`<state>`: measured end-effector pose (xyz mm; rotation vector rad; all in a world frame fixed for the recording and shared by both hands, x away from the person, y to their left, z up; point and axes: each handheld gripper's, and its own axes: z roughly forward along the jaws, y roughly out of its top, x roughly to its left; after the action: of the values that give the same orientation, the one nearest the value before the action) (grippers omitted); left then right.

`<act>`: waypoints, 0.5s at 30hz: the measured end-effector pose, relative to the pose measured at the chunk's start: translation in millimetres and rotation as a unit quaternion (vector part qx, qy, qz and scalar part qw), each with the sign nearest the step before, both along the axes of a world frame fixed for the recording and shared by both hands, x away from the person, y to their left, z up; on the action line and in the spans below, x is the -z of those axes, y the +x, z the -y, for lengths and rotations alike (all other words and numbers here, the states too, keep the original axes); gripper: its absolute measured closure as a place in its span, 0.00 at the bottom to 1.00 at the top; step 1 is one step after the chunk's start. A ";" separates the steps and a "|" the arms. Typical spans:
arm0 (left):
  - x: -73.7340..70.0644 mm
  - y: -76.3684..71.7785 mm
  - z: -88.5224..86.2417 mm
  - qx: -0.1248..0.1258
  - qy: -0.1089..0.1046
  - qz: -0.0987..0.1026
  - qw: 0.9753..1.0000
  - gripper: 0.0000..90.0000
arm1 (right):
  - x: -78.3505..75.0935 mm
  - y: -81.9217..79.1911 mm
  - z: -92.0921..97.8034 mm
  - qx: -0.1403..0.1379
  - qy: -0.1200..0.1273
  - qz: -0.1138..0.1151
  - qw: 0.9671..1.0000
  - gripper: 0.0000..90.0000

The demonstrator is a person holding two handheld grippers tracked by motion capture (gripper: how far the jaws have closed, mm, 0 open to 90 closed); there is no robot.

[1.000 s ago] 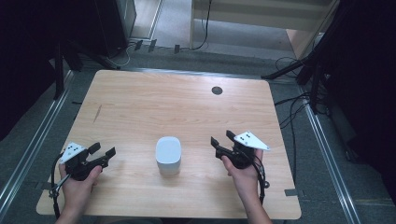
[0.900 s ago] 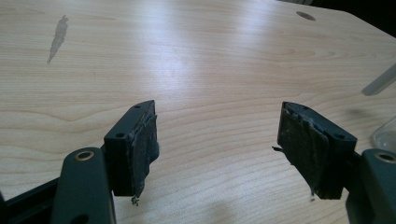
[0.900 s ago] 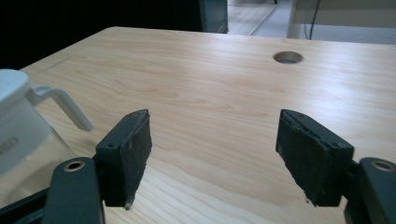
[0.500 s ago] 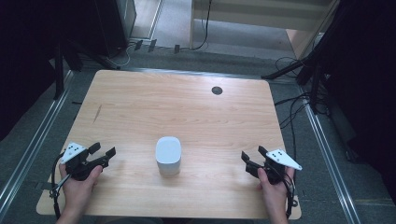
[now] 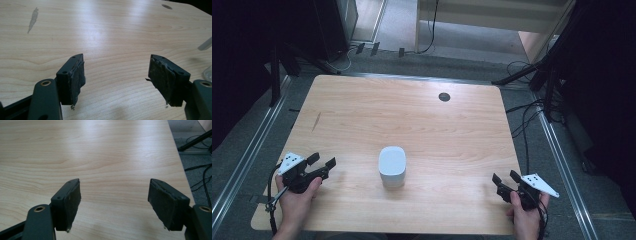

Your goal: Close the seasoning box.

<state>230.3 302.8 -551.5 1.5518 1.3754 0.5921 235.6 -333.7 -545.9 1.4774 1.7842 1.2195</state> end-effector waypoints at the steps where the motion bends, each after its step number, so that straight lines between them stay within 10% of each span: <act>1: 0.0 0.0 -0.1 0.000 0.000 0.000 1.000 0.33 | 0.0 -1.1 1.4 0.000 0.002 0.002 1.000 0.30; 15: 0.0 0.3 0.1 0.001 -0.001 0.000 1.000 0.33 | 0.4 -8.3 10.8 0.014 0.001 -0.005 1.000 0.30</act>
<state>230.6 302.6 -551.6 1.5528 1.3735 0.5888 227.3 -344.5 -546.2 1.5074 1.7642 1.2036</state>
